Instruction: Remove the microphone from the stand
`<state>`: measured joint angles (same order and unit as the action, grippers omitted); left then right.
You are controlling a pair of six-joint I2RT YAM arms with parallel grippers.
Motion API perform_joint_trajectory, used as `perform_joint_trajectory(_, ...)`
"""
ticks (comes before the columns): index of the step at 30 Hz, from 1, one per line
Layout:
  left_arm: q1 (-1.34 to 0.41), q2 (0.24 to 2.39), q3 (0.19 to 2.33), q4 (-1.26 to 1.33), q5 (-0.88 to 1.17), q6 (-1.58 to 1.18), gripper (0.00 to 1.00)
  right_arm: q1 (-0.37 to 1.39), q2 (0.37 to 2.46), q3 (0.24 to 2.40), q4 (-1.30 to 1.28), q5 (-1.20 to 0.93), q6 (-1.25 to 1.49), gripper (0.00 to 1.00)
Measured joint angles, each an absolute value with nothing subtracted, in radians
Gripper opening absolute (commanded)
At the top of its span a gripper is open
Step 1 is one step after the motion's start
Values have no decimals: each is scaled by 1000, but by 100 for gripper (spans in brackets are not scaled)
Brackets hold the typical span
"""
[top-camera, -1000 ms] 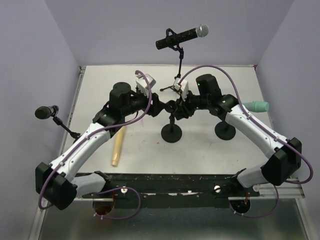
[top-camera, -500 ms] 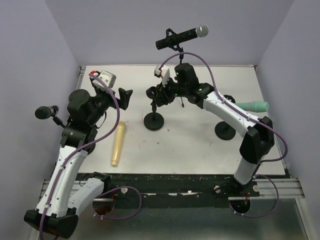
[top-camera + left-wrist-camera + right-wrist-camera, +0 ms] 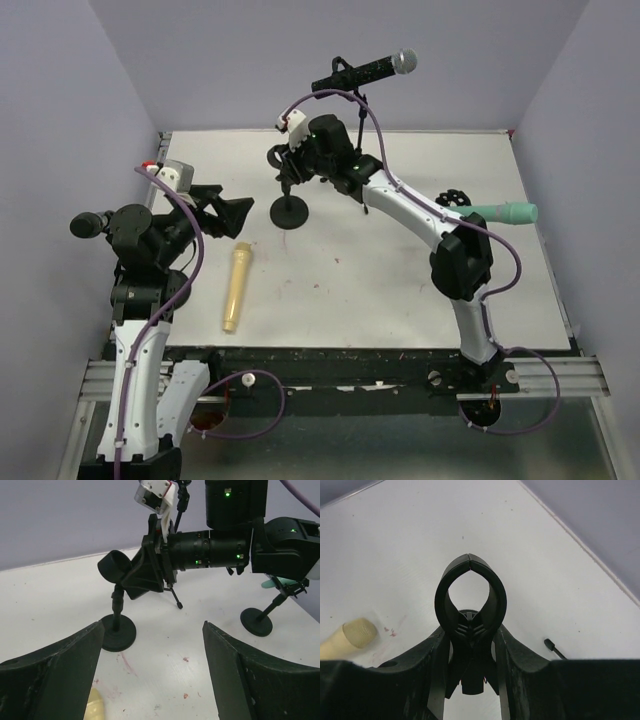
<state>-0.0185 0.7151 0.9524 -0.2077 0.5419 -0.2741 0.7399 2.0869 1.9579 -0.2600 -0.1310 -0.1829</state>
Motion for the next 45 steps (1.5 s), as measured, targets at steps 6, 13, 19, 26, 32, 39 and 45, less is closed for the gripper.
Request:
perform_joint_trajectory(6,12,715,943,-202,594,-313,86,740,2187,2080,-227,-73,-155,13)
perform_joint_trajectory(13,12,737,941,-181,629,-337,86,740,2225,2126,-213,-45,-139,57)
perform_joint_trajectory(19,12,752,941,-175,642,-337,88,740,2209,2127,-213,-39,-134,65)
perform_joint_trajectory(26,13,802,972,-146,701,-272,87,740,1976,1982,-232,-36,-136,68)
perform_joint_trajectory(32,6,922,1106,-135,791,-130,86,724,1663,1725,-206,-56,-185,65)
perform_joint_trajectory(39,-123,1121,1334,-167,815,43,83,580,1501,1520,-177,-135,-163,63)
perform_joint_trajectory(45,-250,1275,1446,-146,767,147,83,410,1441,1421,-72,-239,-50,74)
